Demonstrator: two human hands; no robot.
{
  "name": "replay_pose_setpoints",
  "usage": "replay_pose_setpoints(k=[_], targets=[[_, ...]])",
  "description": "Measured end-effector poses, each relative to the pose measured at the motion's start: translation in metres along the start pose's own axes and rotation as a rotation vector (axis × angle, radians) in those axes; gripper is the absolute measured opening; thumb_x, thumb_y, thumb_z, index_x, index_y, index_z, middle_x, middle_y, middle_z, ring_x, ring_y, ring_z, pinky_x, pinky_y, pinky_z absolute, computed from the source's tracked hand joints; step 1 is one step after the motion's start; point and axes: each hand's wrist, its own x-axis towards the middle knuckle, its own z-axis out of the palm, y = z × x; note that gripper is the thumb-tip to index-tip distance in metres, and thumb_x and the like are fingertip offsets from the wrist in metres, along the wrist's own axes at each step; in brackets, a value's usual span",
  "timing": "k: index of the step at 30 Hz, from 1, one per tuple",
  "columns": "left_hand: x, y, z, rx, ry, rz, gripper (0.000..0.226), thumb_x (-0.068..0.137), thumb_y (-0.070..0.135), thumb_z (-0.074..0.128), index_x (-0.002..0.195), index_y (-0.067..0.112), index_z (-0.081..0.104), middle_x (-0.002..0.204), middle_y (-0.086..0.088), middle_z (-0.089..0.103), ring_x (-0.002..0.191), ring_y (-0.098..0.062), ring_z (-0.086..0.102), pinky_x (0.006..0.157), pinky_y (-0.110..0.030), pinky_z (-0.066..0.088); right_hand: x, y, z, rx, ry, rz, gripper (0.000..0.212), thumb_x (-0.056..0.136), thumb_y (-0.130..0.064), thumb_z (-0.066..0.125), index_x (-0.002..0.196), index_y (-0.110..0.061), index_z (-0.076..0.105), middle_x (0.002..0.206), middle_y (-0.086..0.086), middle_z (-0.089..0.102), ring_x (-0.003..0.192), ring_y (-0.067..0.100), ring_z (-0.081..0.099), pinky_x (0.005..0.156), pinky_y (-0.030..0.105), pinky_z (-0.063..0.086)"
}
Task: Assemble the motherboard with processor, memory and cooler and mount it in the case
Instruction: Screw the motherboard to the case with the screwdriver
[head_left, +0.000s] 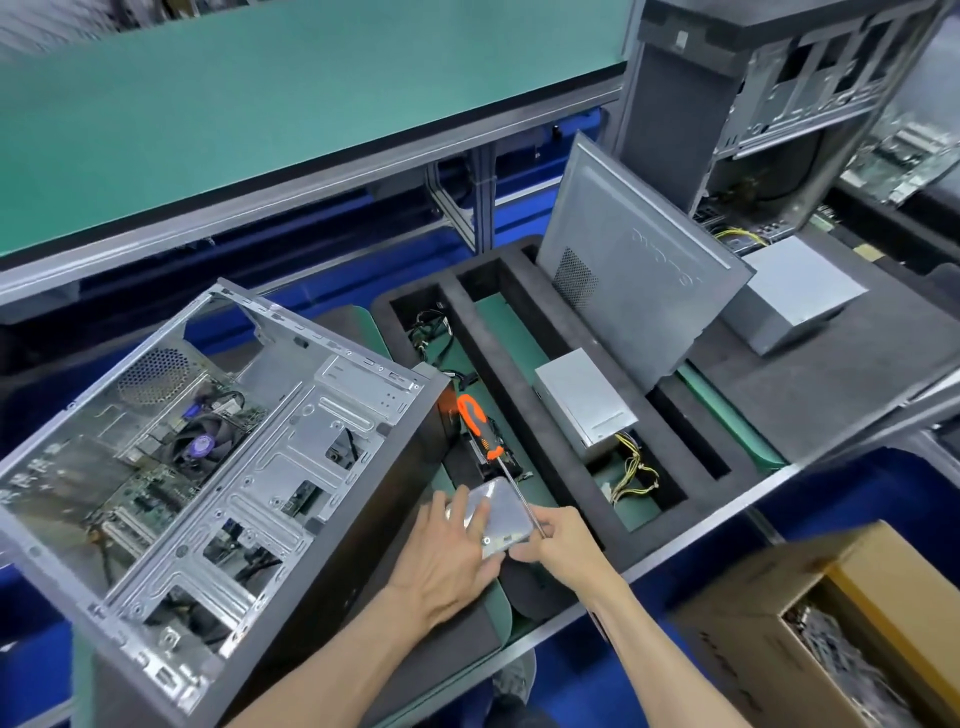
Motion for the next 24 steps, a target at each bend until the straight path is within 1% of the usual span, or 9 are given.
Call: replay_pose_setpoints(k=[3,8,10,12,14,16,17,21,24], targets=[[0.001,0.001,-0.001,-0.01,-0.015,-0.019,0.069,0.093,0.054,0.045,0.139,0.003,0.055,0.122,-0.022,0.059,0.095,-0.036,0.055,0.077,-0.046,0.05,0.002,0.001,-0.003,0.044,0.016,0.003,0.043,0.072,0.003,0.065,0.105,-0.02,0.077,0.094,0.01,0.076,0.085,0.01,0.066,0.081,0.024,0.052],[-0.002,0.003,0.002,-0.053,0.034,-0.036,0.068,0.081,0.052,0.065,0.129,0.003,0.064,0.11,-0.017,0.064,0.082,-0.031,0.058,0.062,-0.041,0.055,0.004,0.001,-0.004,0.022,0.052,0.077,0.038,0.073,0.007,0.059,0.101,-0.013,0.074,0.07,-0.003,0.065,0.062,0.006,0.054,0.057,0.015,0.042],[-0.002,0.004,0.006,-0.161,0.062,-0.045,0.068,0.079,0.048,0.07,0.129,0.002,0.063,0.113,-0.017,0.062,0.088,-0.033,0.06,0.069,-0.043,0.056,0.004,0.0,-0.005,0.028,0.073,0.119,0.032,0.074,0.001,0.061,0.101,-0.01,0.073,0.06,-0.006,0.057,0.05,0.006,0.044,0.045,0.016,0.034],[0.0,0.004,0.008,-0.347,0.066,-0.115,0.068,0.075,0.045,0.072,0.13,0.006,0.061,0.116,-0.014,0.057,0.097,-0.034,0.058,0.078,-0.041,0.054,0.006,-0.002,-0.006,0.044,0.067,0.164,0.016,0.082,-0.005,0.064,0.097,-0.005,0.069,0.06,-0.001,0.045,0.047,0.009,0.032,0.042,0.02,0.023],[0.004,0.002,0.006,-0.529,0.007,-0.233,0.085,0.068,0.053,0.07,0.141,0.016,0.05,0.122,-0.004,0.045,0.109,-0.026,0.048,0.091,-0.033,0.047,0.008,-0.003,-0.005,0.046,0.071,0.198,0.003,0.091,-0.011,0.062,0.09,-0.008,0.063,0.062,0.001,0.041,0.047,0.009,0.028,0.043,0.021,0.019],[0.007,-0.001,0.003,-0.714,-0.089,-0.35,0.115,0.056,0.063,0.072,0.154,0.02,0.028,0.121,0.006,0.032,0.114,-0.016,0.035,0.098,-0.026,0.04,0.01,-0.002,-0.002,0.035,0.092,0.217,0.006,0.092,-0.013,0.062,0.088,-0.01,0.06,0.062,0.002,0.043,0.046,0.009,0.028,0.042,0.021,0.02],[0.009,-0.003,0.003,-0.765,-0.111,-0.384,0.122,0.052,0.063,0.075,0.155,0.021,0.026,0.118,0.009,0.029,0.113,-0.013,0.032,0.098,-0.025,0.039,0.01,-0.002,-0.001,0.033,0.098,0.223,0.006,0.092,-0.014,0.063,0.089,-0.01,0.06,0.062,0.002,0.044,0.046,0.009,0.029,0.042,0.021,0.02],[0.014,-0.002,-0.004,-0.636,-0.111,-0.376,0.097,0.05,0.059,0.078,0.134,0.024,0.044,0.11,0.009,0.032,0.104,-0.012,0.035,0.084,-0.022,0.037,0.012,-0.001,0.0,0.023,0.097,0.231,0.011,0.092,-0.016,0.064,0.085,-0.01,0.058,0.062,0.001,0.045,0.046,0.009,0.03,0.042,0.02,0.021],[0.007,0.005,-0.006,-0.346,-0.03,-0.242,0.082,0.061,0.054,0.071,0.128,0.009,0.057,0.111,-0.005,0.055,0.096,-0.023,0.048,0.081,-0.029,0.048,0.013,0.001,0.0,0.04,0.091,0.212,0.014,0.091,-0.014,0.064,0.08,-0.011,0.055,0.06,0.0,0.043,0.045,0.009,0.029,0.041,0.019,0.021]])
